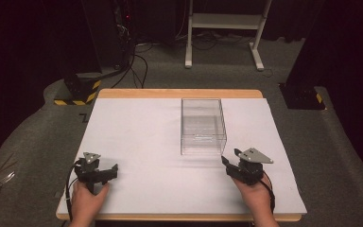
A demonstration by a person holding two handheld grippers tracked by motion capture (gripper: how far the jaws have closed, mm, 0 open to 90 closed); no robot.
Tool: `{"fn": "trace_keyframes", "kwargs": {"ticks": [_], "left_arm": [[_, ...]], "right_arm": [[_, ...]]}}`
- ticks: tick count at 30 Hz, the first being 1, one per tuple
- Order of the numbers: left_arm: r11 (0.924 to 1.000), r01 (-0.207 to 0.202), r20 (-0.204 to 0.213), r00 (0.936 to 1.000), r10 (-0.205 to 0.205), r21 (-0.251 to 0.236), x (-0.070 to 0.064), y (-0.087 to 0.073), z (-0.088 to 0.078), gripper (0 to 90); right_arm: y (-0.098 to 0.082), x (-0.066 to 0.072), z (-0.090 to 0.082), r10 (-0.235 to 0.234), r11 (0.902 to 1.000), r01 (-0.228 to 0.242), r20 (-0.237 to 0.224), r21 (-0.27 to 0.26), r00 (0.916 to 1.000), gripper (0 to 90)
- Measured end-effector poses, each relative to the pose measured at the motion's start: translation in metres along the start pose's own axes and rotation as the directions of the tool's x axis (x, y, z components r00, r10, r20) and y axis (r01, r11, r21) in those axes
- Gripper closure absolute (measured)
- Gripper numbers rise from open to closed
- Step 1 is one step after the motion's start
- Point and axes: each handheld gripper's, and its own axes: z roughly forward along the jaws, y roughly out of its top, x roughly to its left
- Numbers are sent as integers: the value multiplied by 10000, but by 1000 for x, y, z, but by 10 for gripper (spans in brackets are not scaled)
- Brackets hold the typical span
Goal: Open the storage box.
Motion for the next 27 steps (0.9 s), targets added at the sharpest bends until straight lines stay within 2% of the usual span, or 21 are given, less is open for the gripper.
{"fn": "trace_keyframes", "kwargs": {"ticks": [4,10,13,20,23,27], "left_arm": [[10000,-4,-20,10000,4,-14,0,0,0,4],[10000,-8,-30,10000,8,-22,0,0,0,4],[10000,-12,-24,10000,12,-12,0,0,0,5],[10000,-4,4,10000,4,11,0,0,0,4],[10000,-4,0,10000,4,11,0,0,0,4],[10000,-4,11,10000,4,20,0,0,0,4]], "right_arm": [[3,1,1,65,10000,-65,-4,55,10000,416],[8,11,4,64,9996,-61,-120,268,9999,414],[11,13,6,-63,9997,68,-215,244,9997,413],[18,12,13,234,9997,-227,-590,121,9980,415],[16,16,19,-69,9999,78,-760,112,9971,418],[13,22,24,-214,9997,219,-1022,46,9945,418]]}}
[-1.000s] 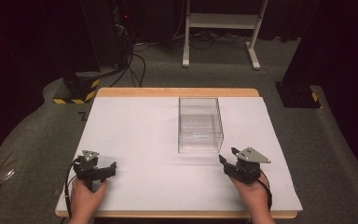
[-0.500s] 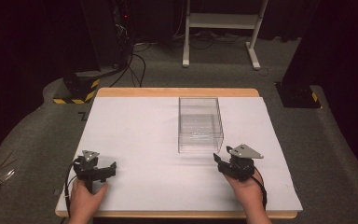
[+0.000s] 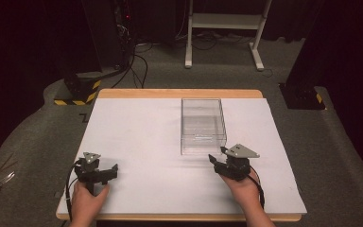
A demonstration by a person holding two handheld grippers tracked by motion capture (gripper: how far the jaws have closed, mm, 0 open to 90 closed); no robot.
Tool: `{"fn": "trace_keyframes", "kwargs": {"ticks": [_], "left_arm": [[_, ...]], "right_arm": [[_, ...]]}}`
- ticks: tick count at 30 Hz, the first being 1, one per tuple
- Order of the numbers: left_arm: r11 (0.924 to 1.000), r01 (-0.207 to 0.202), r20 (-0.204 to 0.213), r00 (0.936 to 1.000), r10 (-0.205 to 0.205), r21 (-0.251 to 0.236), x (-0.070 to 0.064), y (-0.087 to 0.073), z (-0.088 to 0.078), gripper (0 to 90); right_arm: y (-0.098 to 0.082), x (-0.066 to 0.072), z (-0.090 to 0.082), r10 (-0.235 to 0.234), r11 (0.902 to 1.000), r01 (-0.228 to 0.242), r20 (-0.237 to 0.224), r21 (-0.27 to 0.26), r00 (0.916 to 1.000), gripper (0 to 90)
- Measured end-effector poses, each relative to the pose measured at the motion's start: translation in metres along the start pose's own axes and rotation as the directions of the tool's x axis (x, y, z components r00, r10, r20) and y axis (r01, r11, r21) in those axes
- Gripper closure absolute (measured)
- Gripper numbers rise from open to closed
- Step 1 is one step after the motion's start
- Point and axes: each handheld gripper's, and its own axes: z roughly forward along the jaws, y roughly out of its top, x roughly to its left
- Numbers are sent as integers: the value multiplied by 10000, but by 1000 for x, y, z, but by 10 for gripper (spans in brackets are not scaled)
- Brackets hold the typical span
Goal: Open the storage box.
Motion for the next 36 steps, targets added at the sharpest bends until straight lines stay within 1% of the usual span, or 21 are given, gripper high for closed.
{"fn": "trace_keyframes", "kwargs": {"ticks": [2,5,6,9,12,15,18,21,25,27,29,33,34,35,36], "left_arm": [[10000,-1,-7,10000,1,-3,0,0,0,4],[10000,-2,-5,10000,2,-2,0,0,0,4],[10000,-2,-14,10000,2,-11,0,0,0,4],[10000,-12,-42,10000,12,-34,0,0,0,5],[10000,-10,-42,10000,10,-37,0,0,0,5],[10000,-5,-29,10000,5,-29,0,0,0,4],[10000,-12,-32,10000,11,-28,0,0,0,5],[10000,-7,-35,10000,7,-37,0,0,0,5],[10000,-9,-27,10000,9,-30,0,0,0,5],[10000,-40,-33,10000,40,-30,0,0,0,5],[10000,-14,-27,10000,14,-31,0,0,0,5],[10000,-3,-29,10000,3,-39,0,0,0,5],[10000,-5,-30,10000,5,-37,0,0,0,5],[10000,-5,-30,10000,5,-37,0,0,0,5],[10000,-4,-23,10000,4,-30,0,0,0,5]], "right_arm": [[-2,1,4,-38,10000,38,-135,-17,9999,418],[-5,2,8,-94,10000,94,-59,31,9999,422],[-6,3,11,-200,9998,200,-30,25,9998,435],[-6,3,11,-88,9999,88,-4,-57,10000,445],[-5,3,9,200,9995,-204,-137,-253,9997,448],[-5,6,8,104,9991,-111,-178,-407,9998,453],[-3,2,12,247,9978,-272,-417,-606,9988,460],[0,-2,17,172,9970,-202,-403,-751,9990,474],[4,-6,24,192,9965,-242,-626,-804,9979,517],[5,-9,27,309,9961,-367,-719,-808,9969,523],[5,-12,29,425,9944,-505,-861,-928,9954,539],[7,-19,31,601,9910,-717,-1031,-1129,9929,556],[8,-20,31,687,9900,-814,-1102,-1152,9915,563],[8,-20,31,687,9900,-814,-1102,-1152,9915,563],[9,-22,31,717,9895,-860,-1222,-1165,9899,573]]}}
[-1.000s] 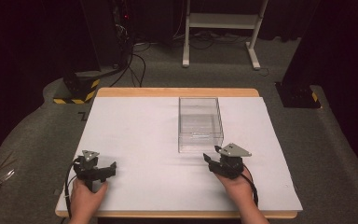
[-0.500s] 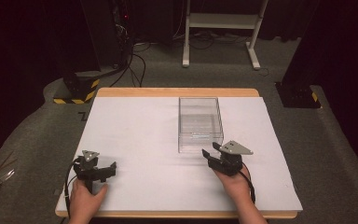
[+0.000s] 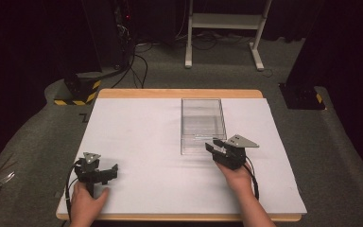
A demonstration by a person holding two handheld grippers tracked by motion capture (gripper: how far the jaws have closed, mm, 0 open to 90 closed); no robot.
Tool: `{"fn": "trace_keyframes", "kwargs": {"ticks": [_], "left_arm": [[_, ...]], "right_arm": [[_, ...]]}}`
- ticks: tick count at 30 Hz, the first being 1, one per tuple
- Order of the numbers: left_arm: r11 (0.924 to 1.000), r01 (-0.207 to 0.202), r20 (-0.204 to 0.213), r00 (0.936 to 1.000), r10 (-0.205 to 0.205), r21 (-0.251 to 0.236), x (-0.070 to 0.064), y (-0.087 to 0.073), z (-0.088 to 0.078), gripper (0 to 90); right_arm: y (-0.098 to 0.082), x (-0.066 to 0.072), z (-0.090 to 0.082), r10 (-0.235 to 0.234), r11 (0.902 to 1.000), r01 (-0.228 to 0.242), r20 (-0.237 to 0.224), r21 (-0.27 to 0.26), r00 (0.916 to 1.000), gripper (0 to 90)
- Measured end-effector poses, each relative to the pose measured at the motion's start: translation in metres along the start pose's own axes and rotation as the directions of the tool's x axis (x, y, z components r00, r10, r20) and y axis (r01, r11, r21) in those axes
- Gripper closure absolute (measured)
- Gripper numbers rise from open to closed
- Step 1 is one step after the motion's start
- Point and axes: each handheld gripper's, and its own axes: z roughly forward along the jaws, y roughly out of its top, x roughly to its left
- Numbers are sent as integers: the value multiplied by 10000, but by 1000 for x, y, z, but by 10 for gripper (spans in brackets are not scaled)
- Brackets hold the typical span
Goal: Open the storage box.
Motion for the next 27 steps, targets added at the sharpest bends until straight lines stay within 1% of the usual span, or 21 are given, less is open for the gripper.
{"fn": "trace_keyframes", "kwargs": {"ticks": [2,4,5,6,8,9,10,12,15,18,27], "left_arm": [[10000,2,-5,10000,-2,-8,0,0,0,5],[10000,2,-4,10000,-2,-7,0,0,0,5],[10000,2,-4,10000,-2,-7,0,0,0,5],[10000,3,6,10000,-3,6,0,0,0,5],[10000,5,17,10000,-5,9,0,0,0,4],[10000,5,17,10000,-5,9,0,0,0,5],[10000,6,17,10000,-6,9,0,0,0,5],[10000,8,18,10000,-8,9,0,0,0,5],[10000,6,16,10000,-6,8,0,0,0,5],[10000,5,17,10000,-5,6,0,0,0,5],[10000,7,9,10000,-7,-3,0,0,0,5]], "right_arm": [[0,-1,1,112,9999,-112,-97,8,9999,589],[0,-3,1,292,9995,-295,-169,-121,9994,603],[0,-3,1,292,9995,-295,-169,-121,9994,603],[1,-5,2,420,9988,-429,-409,-230,9983,597],[1,-6,3,525,9982,-542,-628,-259,9966,601],[2,-5,4,555,9981,-570,-629,-234,9965,614],[2,-5,4,555,9981,-570,-629,-234,9965,614],[4,-5,7,590,9981,-600,-569,-148,9966,649],[4,-5,9,568,9983,-573,-607,-67,9965,674],[4,-6,9,537,9985,-545,-717,-92,9960,692],[2,-10,3,333,9993,-346,-869,-126,9957,773]]}}
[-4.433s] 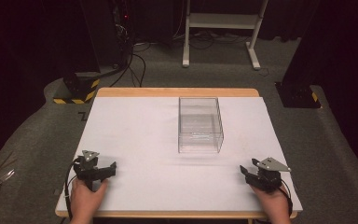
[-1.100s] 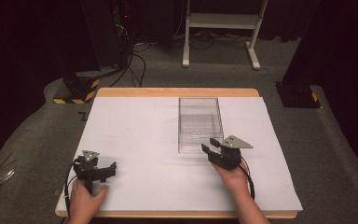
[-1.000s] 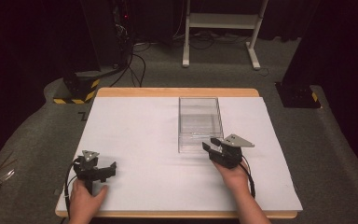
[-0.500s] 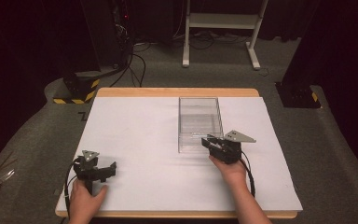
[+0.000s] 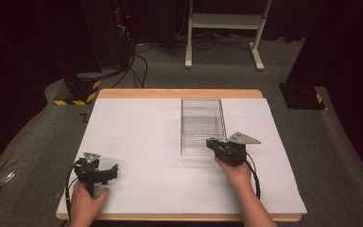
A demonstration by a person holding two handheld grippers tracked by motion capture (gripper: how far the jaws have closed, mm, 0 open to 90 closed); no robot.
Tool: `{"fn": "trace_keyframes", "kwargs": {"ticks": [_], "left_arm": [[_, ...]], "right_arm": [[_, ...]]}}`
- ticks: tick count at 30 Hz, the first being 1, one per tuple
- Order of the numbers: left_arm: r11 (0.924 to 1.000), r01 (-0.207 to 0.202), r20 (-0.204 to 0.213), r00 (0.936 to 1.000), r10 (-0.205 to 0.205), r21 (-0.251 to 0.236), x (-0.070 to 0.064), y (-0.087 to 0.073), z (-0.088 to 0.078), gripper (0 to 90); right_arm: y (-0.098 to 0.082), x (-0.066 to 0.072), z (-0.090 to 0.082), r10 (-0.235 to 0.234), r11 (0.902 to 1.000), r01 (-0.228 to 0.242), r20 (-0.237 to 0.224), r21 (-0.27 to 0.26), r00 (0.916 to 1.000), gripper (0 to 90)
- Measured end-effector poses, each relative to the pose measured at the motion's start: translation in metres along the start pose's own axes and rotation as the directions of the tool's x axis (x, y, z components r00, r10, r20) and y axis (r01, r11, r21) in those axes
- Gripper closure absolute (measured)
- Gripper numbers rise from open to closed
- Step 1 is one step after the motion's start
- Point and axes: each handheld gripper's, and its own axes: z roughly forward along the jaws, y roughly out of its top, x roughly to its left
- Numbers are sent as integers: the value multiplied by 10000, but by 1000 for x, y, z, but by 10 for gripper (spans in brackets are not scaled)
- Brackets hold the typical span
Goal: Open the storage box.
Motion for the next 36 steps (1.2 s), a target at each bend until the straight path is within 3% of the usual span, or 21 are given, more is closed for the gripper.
{"fn": "trace_keyframes", "kwargs": {"ticks": [14,29,36], "left_arm": [[10000,-3,-1,10000,3,-4,0,0,0,5],[10000,0,-3,10000,0,-6,0,0,0,5],[10000,1,-2,10000,-1,-8,0,0,0,5]], "right_arm": [[-3,-3,-4,51,10000,-53,-253,-66,9997,805],[-10,4,-18,-38,10000,37,-382,-27,9993,831],[-10,2,-11,30,9999,-20,-735,138,9973,732]]}}
